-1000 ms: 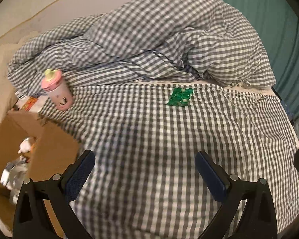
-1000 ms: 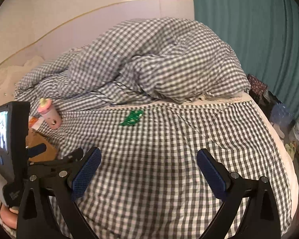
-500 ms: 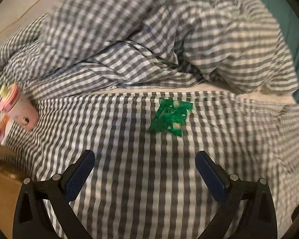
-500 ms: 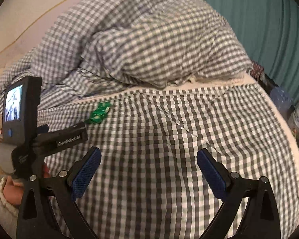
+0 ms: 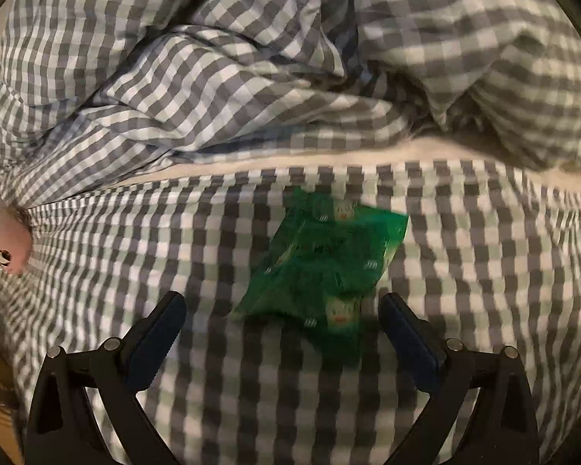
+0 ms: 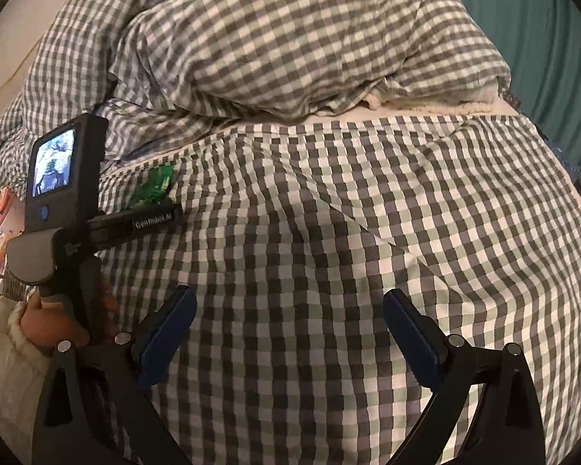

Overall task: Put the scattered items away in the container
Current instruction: 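Grasp the green candy pack with the left tool and lift it, then carry the green candy pack into the box and open the left tool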

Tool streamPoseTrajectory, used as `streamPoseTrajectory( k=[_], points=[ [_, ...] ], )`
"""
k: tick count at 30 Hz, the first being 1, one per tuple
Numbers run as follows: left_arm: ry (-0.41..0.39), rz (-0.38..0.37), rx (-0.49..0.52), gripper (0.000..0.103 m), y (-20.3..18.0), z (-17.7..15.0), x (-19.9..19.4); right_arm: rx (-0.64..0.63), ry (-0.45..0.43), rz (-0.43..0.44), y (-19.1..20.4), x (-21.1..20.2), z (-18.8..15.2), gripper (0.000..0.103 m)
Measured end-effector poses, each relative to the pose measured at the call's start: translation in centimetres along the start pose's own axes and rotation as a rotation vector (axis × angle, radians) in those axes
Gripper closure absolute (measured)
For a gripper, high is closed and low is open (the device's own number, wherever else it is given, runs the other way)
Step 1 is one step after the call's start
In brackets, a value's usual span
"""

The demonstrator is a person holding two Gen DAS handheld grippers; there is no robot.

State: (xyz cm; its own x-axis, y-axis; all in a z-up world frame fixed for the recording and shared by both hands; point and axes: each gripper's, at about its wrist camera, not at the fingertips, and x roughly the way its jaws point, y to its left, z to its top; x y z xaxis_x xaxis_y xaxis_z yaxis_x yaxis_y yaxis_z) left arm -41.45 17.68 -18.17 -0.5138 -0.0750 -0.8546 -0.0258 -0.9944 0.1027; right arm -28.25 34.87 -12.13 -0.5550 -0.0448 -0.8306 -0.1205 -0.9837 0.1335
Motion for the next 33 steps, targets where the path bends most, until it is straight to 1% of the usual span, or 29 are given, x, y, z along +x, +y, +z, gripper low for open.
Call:
streamPoseTrajectory(
  k=[1, 2, 3, 4, 5, 6, 8, 13, 17, 18, 24, 27, 29, 33],
  points=[
    [0.004, -0.033, -0.001, 0.024, 0.0, 0.1, 0.0, 0.002, 0.002, 0.001, -0.1, 0.1, 0.0, 0.006],
    [0.005, -0.06, 0.001, 0.031, -0.1, 0.1, -0.1, 0.004, 0.005, 0.004, -0.1, 0.2, -0.1, 0.006],
    [0.002, -0.068, 0.013, 0.045, -0.3, 0.1, -0.4, 0.004, 0.006, 0.003, -0.1, 0.2, -0.1, 0.006],
    [-0.003, -0.056, 0.037, 0.059, -0.7, 0.1, -0.7, 0.006, 0.007, 0.001, -0.1, 0.2, -0.2, 0.006],
    [-0.011, -0.033, 0.066, 0.059, -1.2, 0.1, -1.0, 0.007, 0.007, 0.001, -0.2, 0.1, -0.2, 0.006],
    [-0.017, -0.008, 0.091, 0.061, -1.6, -0.1, -1.4, 0.008, 0.005, 0.004, -0.1, -0.1, -0.2, 0.006],
    [-0.008, -0.008, 0.096, 0.066, -1.6, -0.3, -1.8, 0.008, -0.002, 0.004, 0.0, -0.6, -0.2, 0.006],
    [0.005, 0.013, 0.058, 0.067, -0.1, -0.6, -4.1, -0.004, -0.031, 0.004, 0.7, -3.0, -0.3, 0.006],
    [-0.002, 0.048, 0.056, 0.067, 0.8, -1.2, -7.3, -0.014, -0.065, 0.011, 1.3, -5.6, -0.5, 0.006],
    [-0.007, 0.046, 0.052, 0.067, 1.3, -1.3, -8.3, -0.016, -0.072, 0.012, 1.5, -6.2, -0.5, 0.006],
    [-0.062, 0.045, 0.007, 0.067, 4.5, -3.0, -15.5, -0.049, -0.134, 0.012, 3.5, -11.2, -1.3, 0.006],
    [-0.1, 0.043, -0.003, 0.067, 6.5, -4.1, -19.0, -0.073, -0.155, 0.038, 5.3, -13.5, -2.1, 0.006],
    [-0.126, 0.044, 0.001, 0.067, 7.6, -4.9, -21.4, -0.09, -0.166, 0.038, 6.6, -14.7, -2.7, 0.006],
    [-0.158, 0.045, -0.033, 0.067, 11.4, -7.1, -25.0, -0.122, -0.186, 0.069, 9.8, -17.1, -4.1, 0.006]
  ],
)
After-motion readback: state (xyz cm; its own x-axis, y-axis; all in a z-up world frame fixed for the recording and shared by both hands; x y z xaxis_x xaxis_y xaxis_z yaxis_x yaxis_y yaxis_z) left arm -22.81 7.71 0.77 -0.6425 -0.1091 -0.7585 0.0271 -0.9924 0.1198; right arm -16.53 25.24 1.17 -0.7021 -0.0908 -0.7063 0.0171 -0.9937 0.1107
